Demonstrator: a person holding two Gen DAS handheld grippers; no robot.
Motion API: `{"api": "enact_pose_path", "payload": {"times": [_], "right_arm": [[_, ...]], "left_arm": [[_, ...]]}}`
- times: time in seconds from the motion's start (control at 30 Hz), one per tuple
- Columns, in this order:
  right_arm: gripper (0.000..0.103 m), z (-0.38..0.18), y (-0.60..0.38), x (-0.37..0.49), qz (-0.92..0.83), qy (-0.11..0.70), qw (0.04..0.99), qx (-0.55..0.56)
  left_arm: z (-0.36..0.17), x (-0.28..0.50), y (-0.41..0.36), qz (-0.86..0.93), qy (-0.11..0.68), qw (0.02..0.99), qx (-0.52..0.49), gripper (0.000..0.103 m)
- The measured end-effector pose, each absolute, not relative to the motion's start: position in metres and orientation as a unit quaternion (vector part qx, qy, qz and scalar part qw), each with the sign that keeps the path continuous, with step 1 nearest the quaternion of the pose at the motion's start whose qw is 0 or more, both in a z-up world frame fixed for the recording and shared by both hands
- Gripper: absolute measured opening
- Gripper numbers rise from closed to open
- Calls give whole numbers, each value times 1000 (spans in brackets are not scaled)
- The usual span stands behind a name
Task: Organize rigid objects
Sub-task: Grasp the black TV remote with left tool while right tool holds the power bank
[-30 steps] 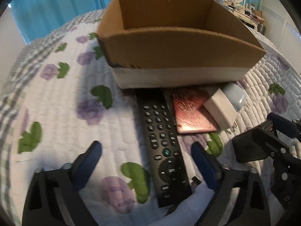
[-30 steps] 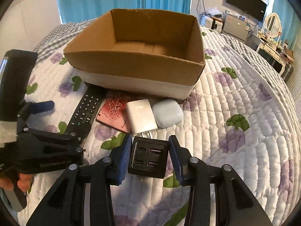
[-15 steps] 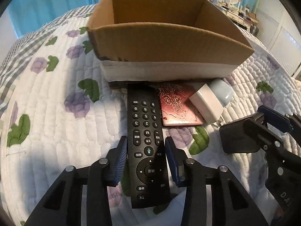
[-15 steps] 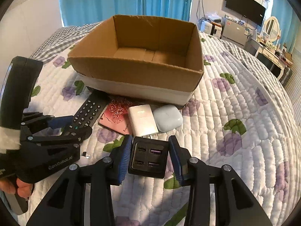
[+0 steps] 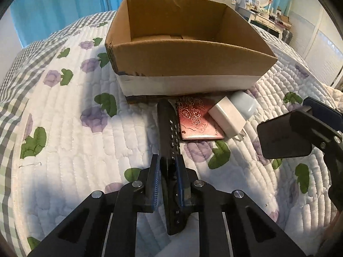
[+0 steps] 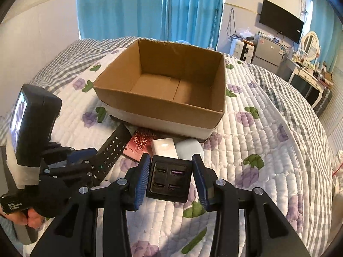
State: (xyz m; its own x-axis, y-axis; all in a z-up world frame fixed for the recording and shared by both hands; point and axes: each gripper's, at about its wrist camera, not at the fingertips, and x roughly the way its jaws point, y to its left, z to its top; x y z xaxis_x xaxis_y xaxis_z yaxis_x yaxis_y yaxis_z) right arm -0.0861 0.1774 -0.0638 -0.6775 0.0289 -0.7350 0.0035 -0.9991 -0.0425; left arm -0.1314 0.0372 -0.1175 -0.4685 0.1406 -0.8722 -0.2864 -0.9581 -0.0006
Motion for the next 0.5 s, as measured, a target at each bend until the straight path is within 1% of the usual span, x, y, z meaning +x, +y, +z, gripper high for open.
{"api": "enact_pose_path", "payload": {"times": [0.1,0.33,0.4,0.5], "right_arm": [[39,-65,183,-86,915,-9,5,-404],[39,-70,186,-87,914,1,-2,-406],[39,-69,187,-87,914,3,-4,-406],[39,-69,187,-86,914,4,-5,-406]], "left_arm": [[-120,-136,39,851,75,121,-505,17],[-125,-154,34,843,43,125,-521,18],[-126,-155,37,844,47,126,-519,18],[-134,-162,41,833,51,133,-535,39]]}}
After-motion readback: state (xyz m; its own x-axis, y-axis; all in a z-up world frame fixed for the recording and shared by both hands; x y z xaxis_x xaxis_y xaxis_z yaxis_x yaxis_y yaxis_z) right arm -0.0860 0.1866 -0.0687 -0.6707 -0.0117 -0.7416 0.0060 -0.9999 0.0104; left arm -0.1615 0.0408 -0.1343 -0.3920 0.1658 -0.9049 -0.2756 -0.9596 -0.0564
